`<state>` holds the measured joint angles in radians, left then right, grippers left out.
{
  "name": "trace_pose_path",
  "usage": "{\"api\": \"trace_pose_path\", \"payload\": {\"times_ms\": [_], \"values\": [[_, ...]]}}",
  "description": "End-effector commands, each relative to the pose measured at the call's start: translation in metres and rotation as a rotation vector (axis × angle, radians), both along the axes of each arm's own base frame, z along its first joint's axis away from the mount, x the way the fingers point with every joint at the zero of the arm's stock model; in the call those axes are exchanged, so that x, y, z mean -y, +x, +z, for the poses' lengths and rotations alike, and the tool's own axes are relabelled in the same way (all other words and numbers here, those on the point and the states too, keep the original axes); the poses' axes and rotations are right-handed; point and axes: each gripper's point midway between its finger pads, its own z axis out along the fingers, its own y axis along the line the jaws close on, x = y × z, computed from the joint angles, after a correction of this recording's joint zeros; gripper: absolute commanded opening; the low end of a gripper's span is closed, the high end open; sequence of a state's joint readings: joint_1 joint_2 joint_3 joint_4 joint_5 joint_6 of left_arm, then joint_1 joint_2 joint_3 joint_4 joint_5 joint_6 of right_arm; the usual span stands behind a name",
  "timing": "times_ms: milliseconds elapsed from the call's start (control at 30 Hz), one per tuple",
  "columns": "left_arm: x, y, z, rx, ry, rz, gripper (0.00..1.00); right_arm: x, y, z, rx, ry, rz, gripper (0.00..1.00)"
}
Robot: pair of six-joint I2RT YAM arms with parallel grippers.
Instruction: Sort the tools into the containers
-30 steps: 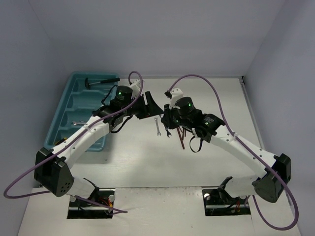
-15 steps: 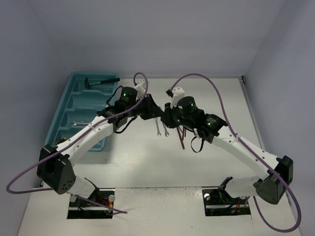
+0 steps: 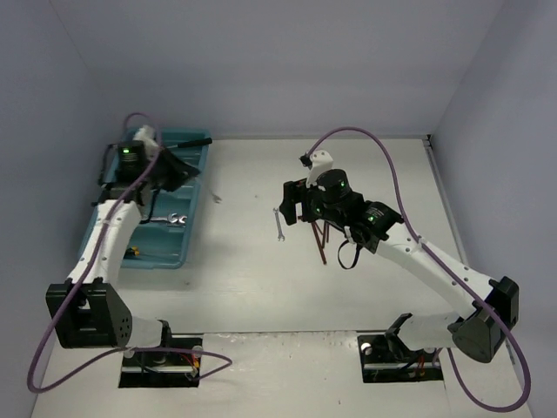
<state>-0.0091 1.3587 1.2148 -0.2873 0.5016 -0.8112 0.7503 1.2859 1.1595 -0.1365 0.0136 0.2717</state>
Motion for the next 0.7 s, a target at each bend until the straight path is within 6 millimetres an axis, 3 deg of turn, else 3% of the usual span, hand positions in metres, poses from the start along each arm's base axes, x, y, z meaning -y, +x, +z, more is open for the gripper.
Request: {"api": "trace_pose_path", "payload": {"times_ms": [0,67,167,367,500,667], "values": [[-0.094,-0.008,-0.007,-0.052,0.035,0.192,0.02,0.014,0.010,-0.002,0.027,0.001,-0.080,0.75],[-0.125,-0.006,-0.024,-0.104,0.036,0.262,0.08,0.017,0.012,-0.016,-0.001,-0.025,-0.103,0.76],[-0.154,-0.004,-0.046,-0.181,0.060,0.328,0.21,0.016,0.015,-0.035,-0.046,-0.054,-0.127,0.75],[-0.186,-0.002,-0.075,-0.291,0.102,0.419,0.34,0.006,0.032,-0.068,-0.125,-0.114,-0.174,0.73],[-0.192,-0.003,-0.070,-0.300,0.123,0.436,0.39,-0.002,0.041,-0.085,-0.165,-0.139,-0.189,0.71],[-0.192,-0.011,-0.048,-0.260,0.182,0.444,0.45,-0.008,0.050,-0.108,-0.207,-0.173,-0.208,0.65]]}}
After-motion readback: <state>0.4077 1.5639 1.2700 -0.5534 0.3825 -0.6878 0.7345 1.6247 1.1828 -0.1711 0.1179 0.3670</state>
